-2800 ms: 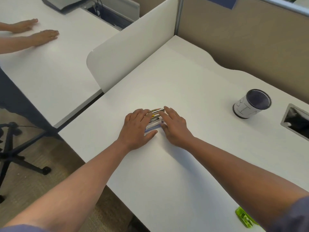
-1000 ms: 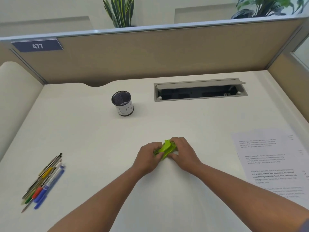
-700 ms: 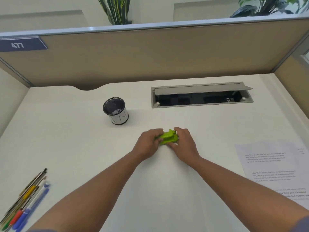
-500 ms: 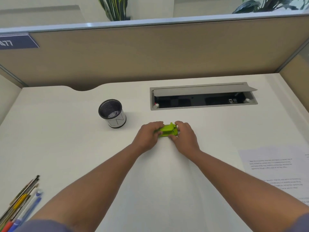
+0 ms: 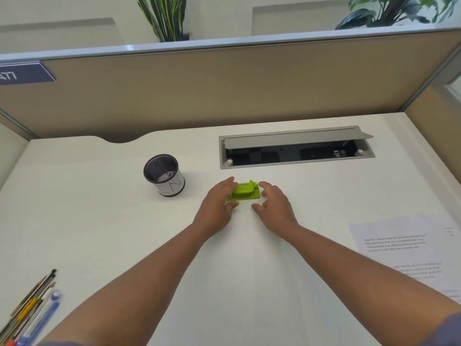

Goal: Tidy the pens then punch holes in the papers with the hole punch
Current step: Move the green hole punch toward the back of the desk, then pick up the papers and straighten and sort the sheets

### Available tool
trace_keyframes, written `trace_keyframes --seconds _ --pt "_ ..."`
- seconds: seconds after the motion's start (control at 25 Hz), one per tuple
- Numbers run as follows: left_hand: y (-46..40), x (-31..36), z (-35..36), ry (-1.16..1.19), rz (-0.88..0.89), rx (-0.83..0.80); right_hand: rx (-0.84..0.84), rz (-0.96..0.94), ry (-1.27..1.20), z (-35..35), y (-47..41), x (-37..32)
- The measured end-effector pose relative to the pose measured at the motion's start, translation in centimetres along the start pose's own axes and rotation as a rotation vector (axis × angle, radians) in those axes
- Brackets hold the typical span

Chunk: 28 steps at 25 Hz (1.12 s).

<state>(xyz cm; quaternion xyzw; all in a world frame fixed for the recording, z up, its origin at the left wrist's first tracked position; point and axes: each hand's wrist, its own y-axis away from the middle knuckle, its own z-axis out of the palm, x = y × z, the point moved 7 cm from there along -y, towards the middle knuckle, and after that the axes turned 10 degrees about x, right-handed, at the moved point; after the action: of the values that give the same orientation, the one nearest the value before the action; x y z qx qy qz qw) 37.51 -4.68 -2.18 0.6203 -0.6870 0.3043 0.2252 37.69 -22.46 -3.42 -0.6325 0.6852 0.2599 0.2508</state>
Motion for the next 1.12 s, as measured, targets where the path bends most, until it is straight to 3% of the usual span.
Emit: trace_keyframes --seconds 0.16,0.48,0.72,0.8,0.96,1.12 --pt "5.0 2.6 -0.2 -0.092 0.065 0.049 -0.041 0.031 0.004 -2.0 4.7 1.4" --pt "13.5 9.0 4.0 -0.026 0.017 -0.240 0.004 0.124 0.010 -8.7 14.5 6.8" --pt "18.0 16.4 10.9 0.368 -0.353 -0.461 0.173 0.408 0.068 -17.6 19.8 16.9" --pt "19.4 19.7 13.8 0.297 -0.229 -0.542 0.219 0.518 0.097 -21.1 21.5 20.9" --pt "21.4 24.4 18.7 -0.143 0.232 -0.547 0.270 0.689 0.219 -26.8 23.7 27.7" --pt "22.0 26.3 22.3 -0.374 0.344 -0.550 0.268 0.788 0.287 -30.1 24.7 32.1"
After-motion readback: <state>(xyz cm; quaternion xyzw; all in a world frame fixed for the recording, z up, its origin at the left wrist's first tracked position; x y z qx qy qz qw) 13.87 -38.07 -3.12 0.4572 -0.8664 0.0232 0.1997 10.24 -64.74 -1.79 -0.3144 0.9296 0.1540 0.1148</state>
